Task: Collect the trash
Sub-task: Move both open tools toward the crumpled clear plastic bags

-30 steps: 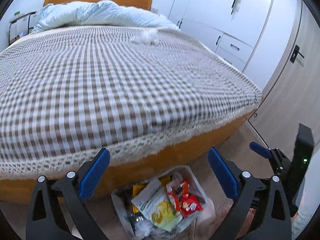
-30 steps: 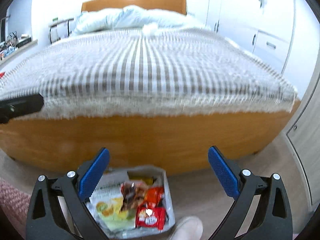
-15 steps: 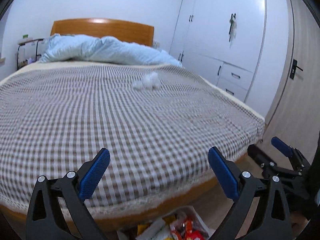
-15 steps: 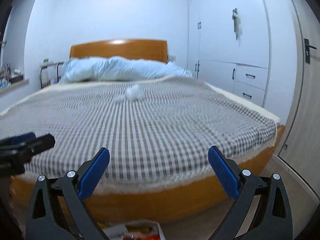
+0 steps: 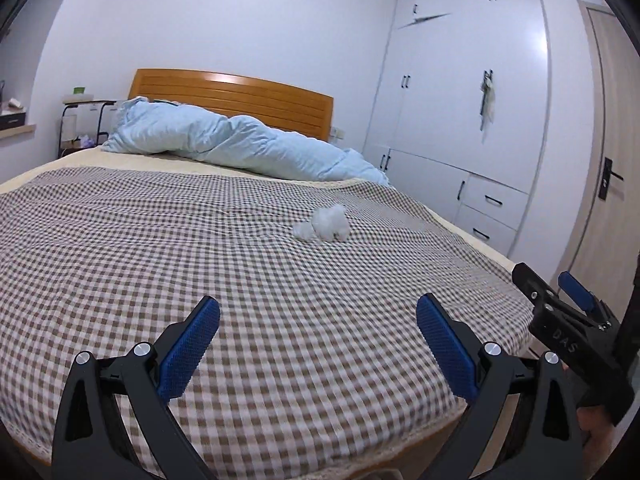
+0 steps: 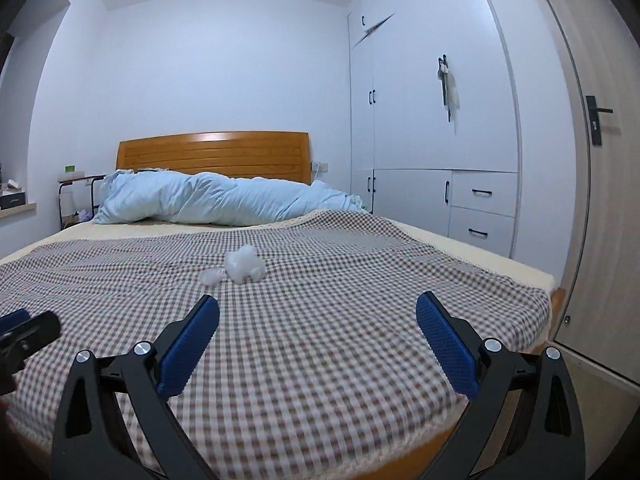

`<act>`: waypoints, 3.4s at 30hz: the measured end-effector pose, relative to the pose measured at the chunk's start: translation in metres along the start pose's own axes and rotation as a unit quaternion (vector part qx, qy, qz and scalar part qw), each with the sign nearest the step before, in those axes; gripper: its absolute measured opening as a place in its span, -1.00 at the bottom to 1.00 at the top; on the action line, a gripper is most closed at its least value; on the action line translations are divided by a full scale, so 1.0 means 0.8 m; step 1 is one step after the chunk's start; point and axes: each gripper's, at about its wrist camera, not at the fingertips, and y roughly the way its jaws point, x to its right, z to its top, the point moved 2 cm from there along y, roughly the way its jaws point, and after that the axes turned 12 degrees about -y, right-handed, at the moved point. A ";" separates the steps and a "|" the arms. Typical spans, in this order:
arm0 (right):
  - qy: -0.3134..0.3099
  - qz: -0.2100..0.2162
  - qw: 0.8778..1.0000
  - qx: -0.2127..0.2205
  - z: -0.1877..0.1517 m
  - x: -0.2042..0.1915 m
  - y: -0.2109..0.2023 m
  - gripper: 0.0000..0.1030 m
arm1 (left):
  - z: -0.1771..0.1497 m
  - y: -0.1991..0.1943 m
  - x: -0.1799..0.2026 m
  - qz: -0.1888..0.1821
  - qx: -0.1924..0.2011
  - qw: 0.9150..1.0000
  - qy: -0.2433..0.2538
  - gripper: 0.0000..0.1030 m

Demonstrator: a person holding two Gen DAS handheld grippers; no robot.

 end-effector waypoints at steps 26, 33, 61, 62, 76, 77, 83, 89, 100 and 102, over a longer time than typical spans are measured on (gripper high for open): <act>-0.008 0.035 0.999 -0.034 -0.020 -0.023 0.029 0.84 | 0.003 0.033 -0.024 0.022 -0.020 1.000 -0.002 0.85; -0.015 0.036 0.998 -0.048 -0.027 -0.024 0.031 0.84 | -0.008 0.037 -0.030 0.027 -0.036 0.999 0.002 0.85; -0.052 0.060 0.997 -0.025 -0.022 -0.068 0.030 0.84 | 0.028 0.045 -0.066 0.024 -0.027 0.997 -0.062 0.85; -0.052 0.061 0.997 -0.024 -0.022 -0.069 0.031 0.84 | 0.029 0.046 -0.065 0.023 -0.025 0.997 -0.063 0.85; -0.023 0.079 0.997 -0.011 -0.005 -0.067 0.049 0.84 | 0.031 0.075 -0.048 -0.001 -0.033 0.996 -0.083 0.85; -0.021 0.077 0.997 -0.007 -0.002 -0.063 0.051 0.84 | 0.031 0.077 -0.047 -0.005 -0.035 0.996 -0.086 0.85; -0.007 0.061 0.998 0.001 0.005 -0.043 0.064 0.84 | 0.037 0.090 -0.038 -0.011 -0.041 0.996 -0.079 0.85; -0.005 0.046 0.999 0.001 0.011 -0.025 0.088 0.84 | 0.040 0.118 -0.033 0.001 -0.051 0.996 -0.072 0.85; 0.009 0.038 0.999 0.012 0.042 0.015 0.155 0.84 | 0.077 0.174 0.000 -0.001 -0.054 0.998 -0.043 0.85; 0.011 0.032 0.999 0.005 0.044 0.022 0.171 0.84 | 0.083 0.187 0.008 0.001 -0.060 0.998 -0.033 0.85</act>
